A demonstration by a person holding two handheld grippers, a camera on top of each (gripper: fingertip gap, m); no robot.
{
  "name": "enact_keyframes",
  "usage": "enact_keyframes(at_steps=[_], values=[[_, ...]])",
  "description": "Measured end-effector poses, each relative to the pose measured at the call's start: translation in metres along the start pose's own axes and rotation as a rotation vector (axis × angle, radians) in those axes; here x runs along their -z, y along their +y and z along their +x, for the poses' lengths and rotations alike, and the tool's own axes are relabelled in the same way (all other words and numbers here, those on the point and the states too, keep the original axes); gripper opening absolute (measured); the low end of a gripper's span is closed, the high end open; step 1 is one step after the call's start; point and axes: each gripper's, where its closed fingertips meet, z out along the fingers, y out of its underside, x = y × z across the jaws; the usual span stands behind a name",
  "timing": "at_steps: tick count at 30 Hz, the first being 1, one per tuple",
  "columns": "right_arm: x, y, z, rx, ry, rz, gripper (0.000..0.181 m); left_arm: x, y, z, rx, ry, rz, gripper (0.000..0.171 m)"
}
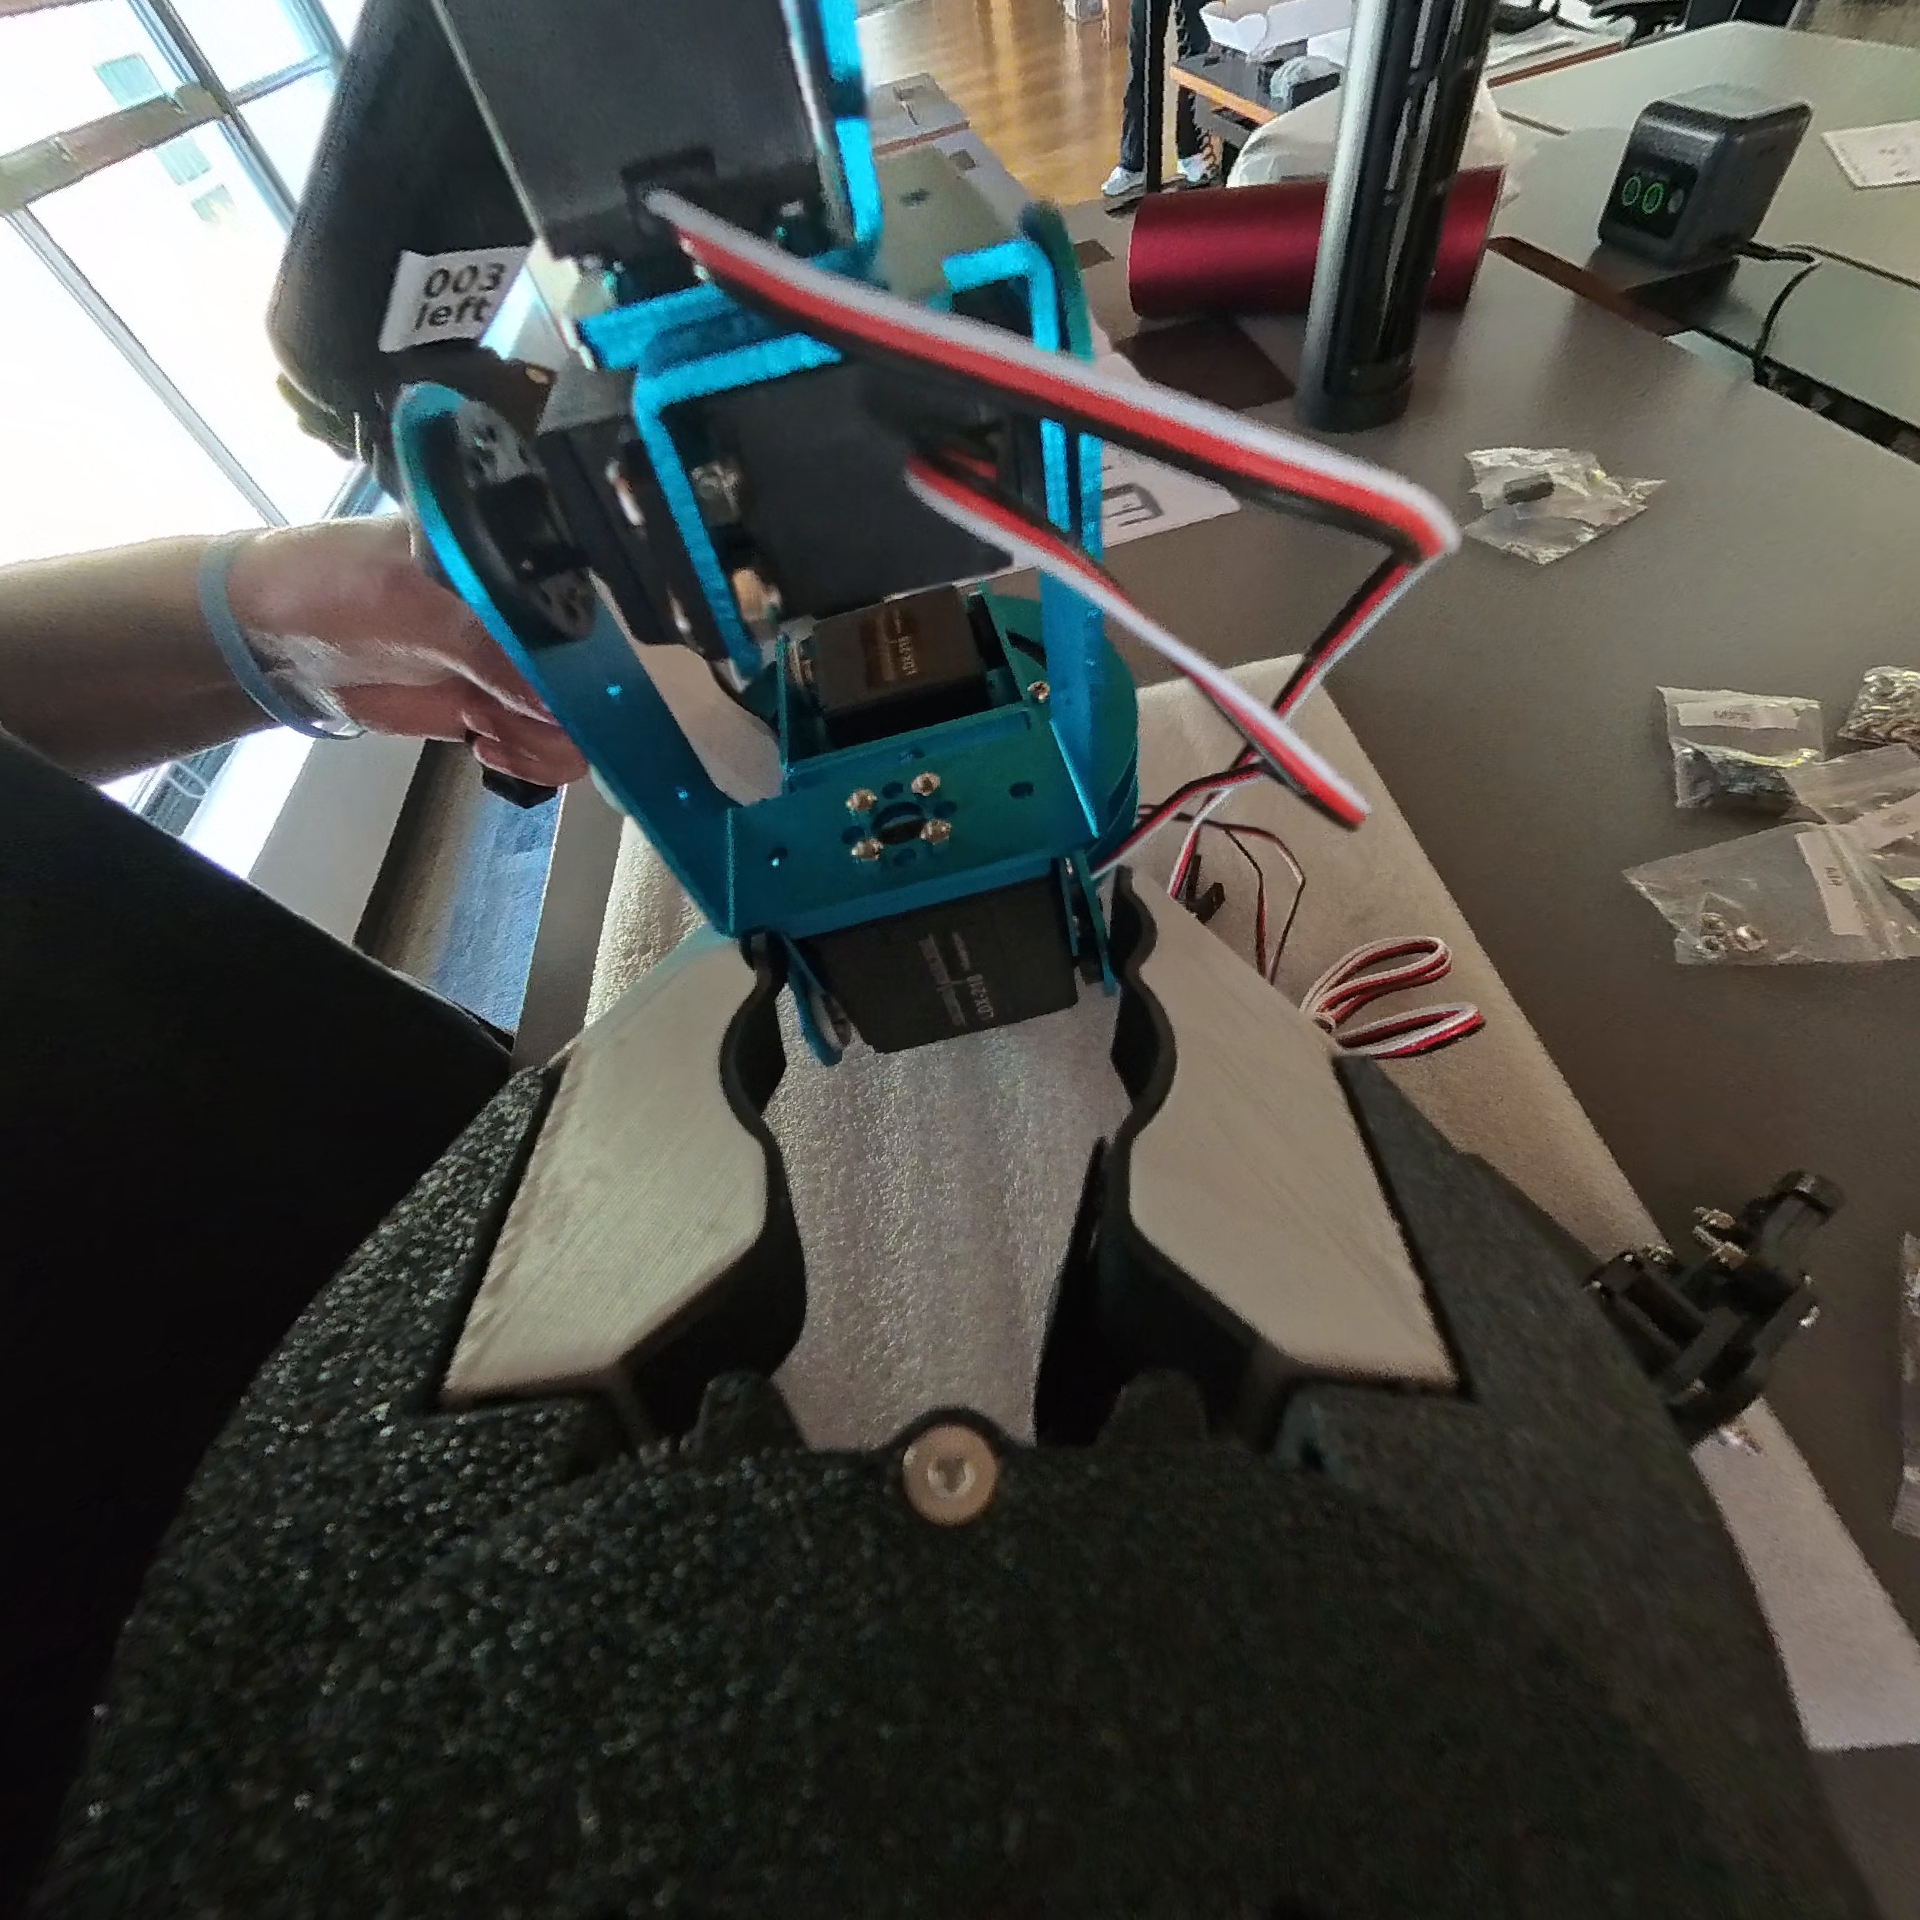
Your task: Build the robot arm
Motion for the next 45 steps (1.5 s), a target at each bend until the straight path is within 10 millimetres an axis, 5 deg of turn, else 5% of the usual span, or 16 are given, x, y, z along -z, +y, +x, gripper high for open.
enact_keyframes(at_steps=[7,13,17,21,28,32,37,41,45], values=[[0.037,0.009,0.008,-0.074,0.054,0.021,0.062,0.006,-0.005,-0.002,0.015,-0.011,0.027,0.101],[0.092,0.043,0.077,-0.229,0.329,-0.024,0.053,0.025,-0.023,0.001,0.022,0.001,0.095,0.095],[0.078,0.07,0.104,-0.271,0.353,-0.141,0.05,0.038,-0.043,0.007,-0.026,0.011,0.141,0.081],[0.06,0.065,0.107,-0.3,0.274,-0.16,0.04,0.052,-0.063,0.012,-0.089,0.006,0.171,0.074],[0.06,0.065,0.118,-0.252,0.405,-0.22,0.021,0.063,-0.091,0.011,-0.142,0.007,0.194,0.066],[0.067,0.06,0.125,-0.354,0.441,-0.174,0.016,0.048,-0.116,0.007,-0.148,0.086,0.16,0.063],[0.082,0.039,0.133,-0.486,0.463,-0.022,0.014,0.001,-0.148,0.013,-0.019,0.368,0.044,0.063],[0.096,-0.002,0.138,-0.44,0.528,0.163,0.013,-0.039,-0.169,0.036,0.133,0.64,-0.086,0.067],[0.102,-0.057,0.133,-0.138,0.637,0.224,0.012,-0.067,-0.199,0.06,0.293,0.853,-0.189,0.085]])
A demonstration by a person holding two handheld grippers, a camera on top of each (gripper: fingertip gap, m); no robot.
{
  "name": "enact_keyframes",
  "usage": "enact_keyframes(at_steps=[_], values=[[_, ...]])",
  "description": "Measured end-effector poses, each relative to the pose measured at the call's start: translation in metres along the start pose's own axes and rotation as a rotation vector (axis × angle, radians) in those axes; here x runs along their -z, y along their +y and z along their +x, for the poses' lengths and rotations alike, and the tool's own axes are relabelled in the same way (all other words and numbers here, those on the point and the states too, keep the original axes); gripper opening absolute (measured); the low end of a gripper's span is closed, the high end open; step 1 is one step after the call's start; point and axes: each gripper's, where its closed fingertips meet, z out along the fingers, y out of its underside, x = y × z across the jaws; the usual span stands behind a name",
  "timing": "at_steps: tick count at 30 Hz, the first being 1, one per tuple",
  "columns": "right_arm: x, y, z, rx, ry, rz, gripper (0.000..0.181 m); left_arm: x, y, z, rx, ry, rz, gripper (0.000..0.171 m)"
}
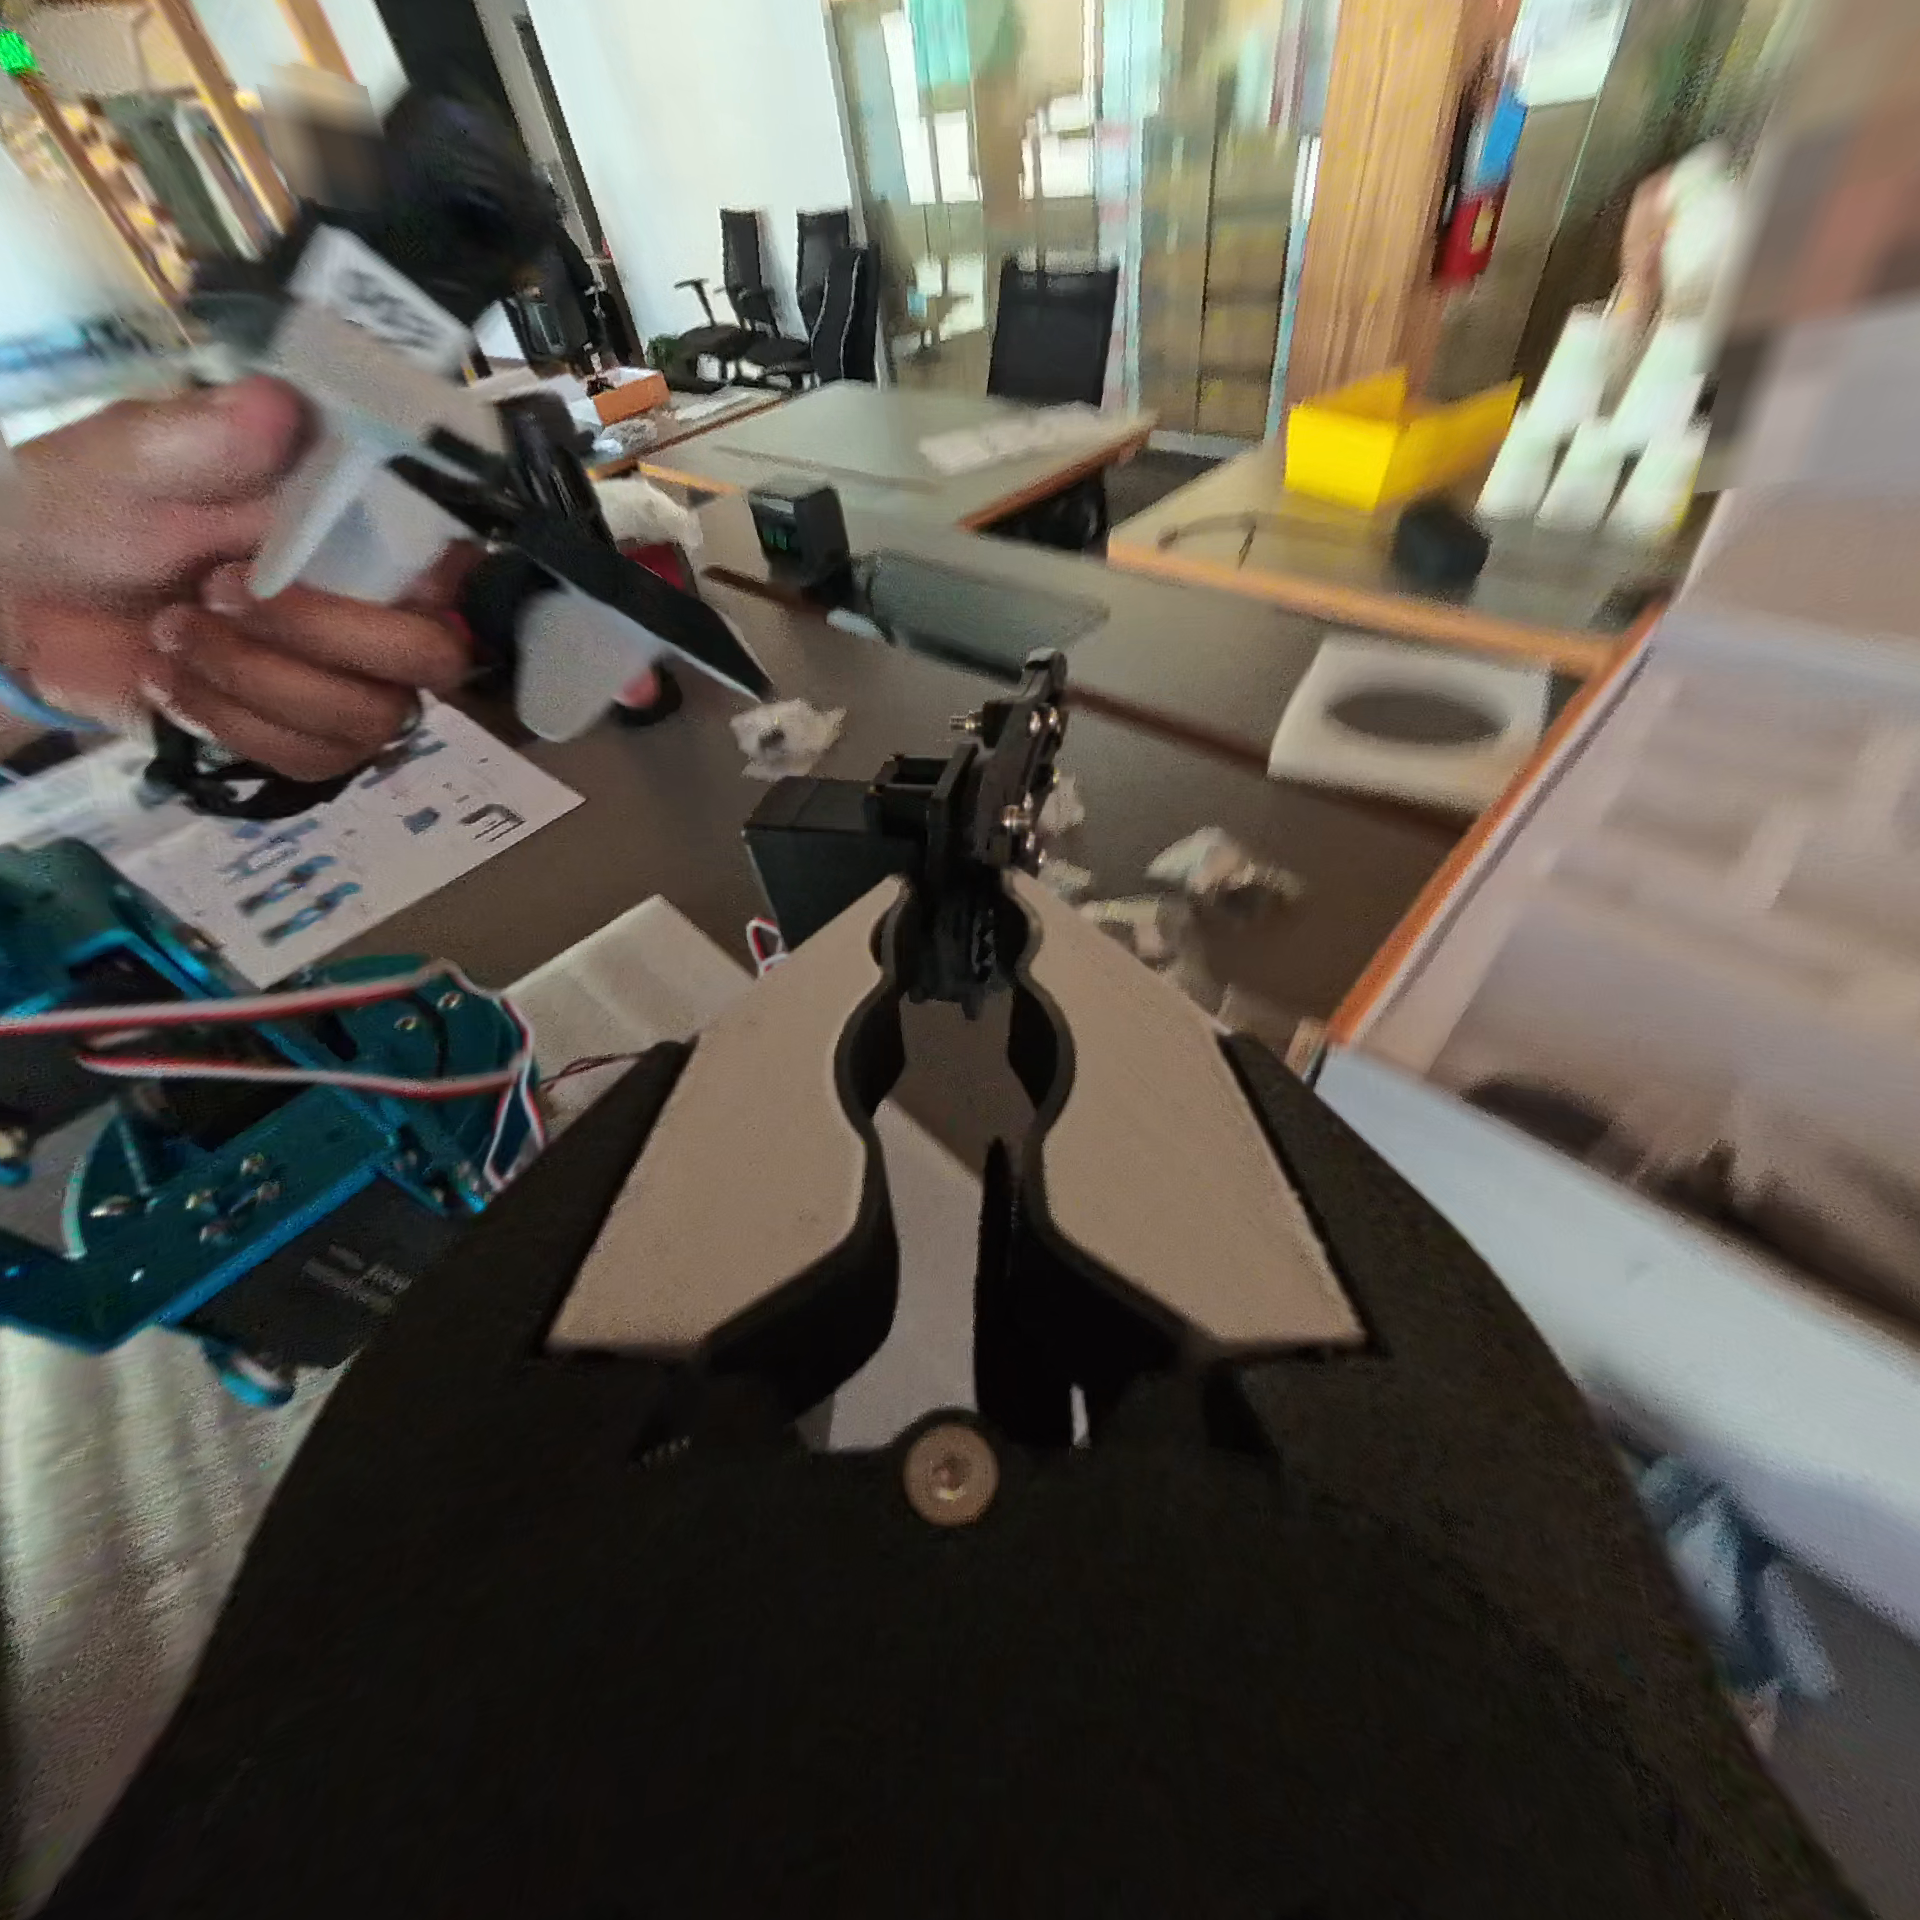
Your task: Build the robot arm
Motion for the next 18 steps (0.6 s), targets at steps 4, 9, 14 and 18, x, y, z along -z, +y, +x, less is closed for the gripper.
enact_keyframes(at_steps=[4,9,14,18], values=[[-0.005,-0.053,-0.021,0.264,0.033,0.088,0.011,-0.022,-0.014,0.025,0.099,0.226,-0.106,0.101],[-0.013,-0.09,-0.039,0.417,0.065,0.148,0.01,-0.026,-0.01,0.041,0.025,0.343,-0.17,0.083],[-0.024,-0.088,-0.055,0.488,0.065,0.134,0.009,-0.02,-0.005,0.047,-0.025,0.426,-0.163,0.046],[-0.022,-0.089,-0.069,0.466,0.002,0.137,0.011,-0.011,0.001,0.05,-0.171,0.398,-0.143,0.047]])
